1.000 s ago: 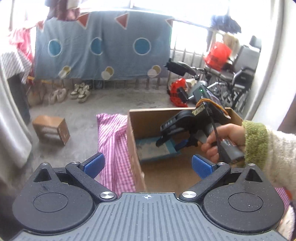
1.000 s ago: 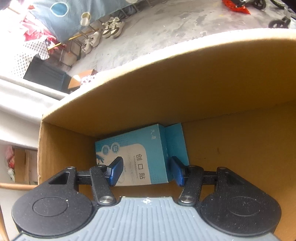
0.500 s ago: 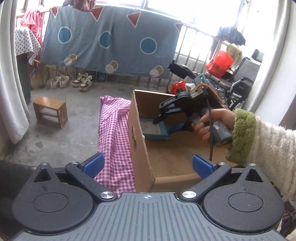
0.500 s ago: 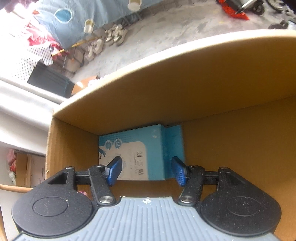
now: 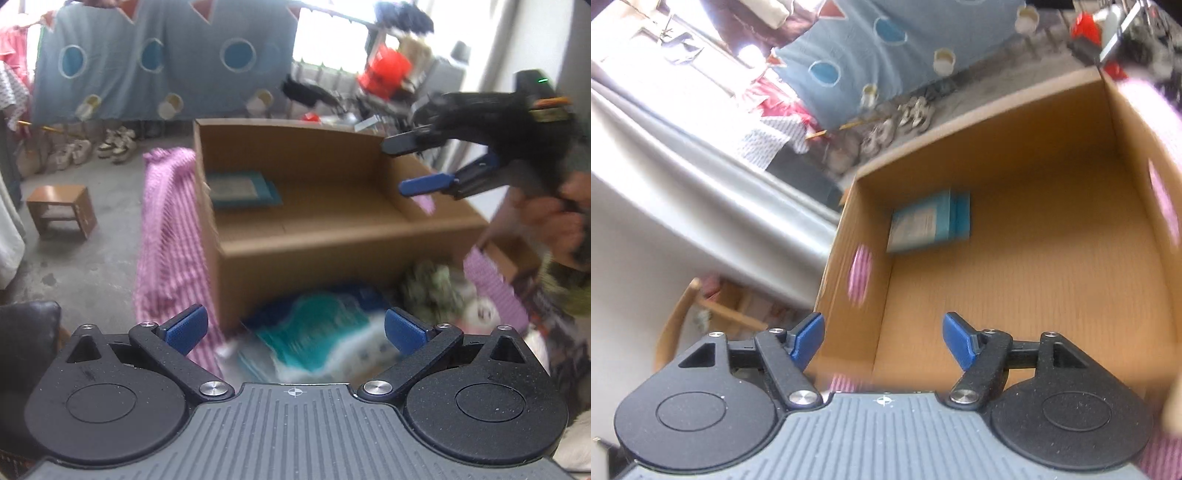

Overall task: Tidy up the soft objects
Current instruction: 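Move the right gripper back and grasp the blue-and-white wet-wipes pack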

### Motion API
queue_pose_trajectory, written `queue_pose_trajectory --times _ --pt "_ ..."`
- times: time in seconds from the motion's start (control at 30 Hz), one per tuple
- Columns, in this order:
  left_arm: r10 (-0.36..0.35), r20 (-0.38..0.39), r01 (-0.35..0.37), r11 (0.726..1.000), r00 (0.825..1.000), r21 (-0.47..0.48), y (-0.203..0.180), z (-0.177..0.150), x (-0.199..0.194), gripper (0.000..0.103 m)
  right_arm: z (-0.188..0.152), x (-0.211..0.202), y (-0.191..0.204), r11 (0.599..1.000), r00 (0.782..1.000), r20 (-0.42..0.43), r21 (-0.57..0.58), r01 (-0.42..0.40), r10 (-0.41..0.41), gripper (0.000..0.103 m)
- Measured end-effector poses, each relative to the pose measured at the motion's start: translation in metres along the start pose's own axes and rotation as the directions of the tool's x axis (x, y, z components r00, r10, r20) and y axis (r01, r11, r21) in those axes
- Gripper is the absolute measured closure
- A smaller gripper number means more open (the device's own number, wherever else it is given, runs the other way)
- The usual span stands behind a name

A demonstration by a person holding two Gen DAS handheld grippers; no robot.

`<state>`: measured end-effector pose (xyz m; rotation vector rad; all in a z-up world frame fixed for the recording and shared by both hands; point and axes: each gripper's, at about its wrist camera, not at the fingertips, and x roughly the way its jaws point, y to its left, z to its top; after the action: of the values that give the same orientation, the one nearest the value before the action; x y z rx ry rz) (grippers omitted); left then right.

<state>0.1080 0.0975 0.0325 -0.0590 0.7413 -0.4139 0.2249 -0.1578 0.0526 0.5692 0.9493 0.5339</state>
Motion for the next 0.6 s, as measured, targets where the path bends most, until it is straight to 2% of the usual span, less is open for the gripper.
queue_pose_trajectory --times 0.17,0.23,0.4,0.5,0.6 --pt "0.003 -0.081 0.001 0.999 0.997 0.05 -0.019 -0.02 0.021 0.001 -0.055 0.002 -0.013 0.997 0.996 -0.061 0.057 -0.056 0.059 0.03" --pt "0.013 -0.104 -0.007 0.998 0.994 0.057 -0.022 -0.025 0.029 0.001 -0.071 0.006 -0.011 0.997 0.997 -0.058 0.069 -0.044 0.048 0.03" --pt "0.042 -0.14 -0.032 0.997 0.989 0.075 -0.025 -0.034 0.046 0.002 -0.088 0.015 -0.005 0.997 0.997 -0.036 0.047 0.065 -0.064 0.03" --pt "0.014 -0.175 -0.004 0.998 0.984 0.062 -0.022 -0.036 0.055 0.002 -0.089 0.037 -0.001 0.99 0.989 -0.047 0.014 0.14 -0.139 0.029" --pt "-0.007 -0.189 0.019 0.998 0.982 0.063 -0.023 -0.037 0.062 0.003 -0.09 0.053 -0.003 0.985 0.983 -0.068 0.01 0.17 -0.169 0.029"
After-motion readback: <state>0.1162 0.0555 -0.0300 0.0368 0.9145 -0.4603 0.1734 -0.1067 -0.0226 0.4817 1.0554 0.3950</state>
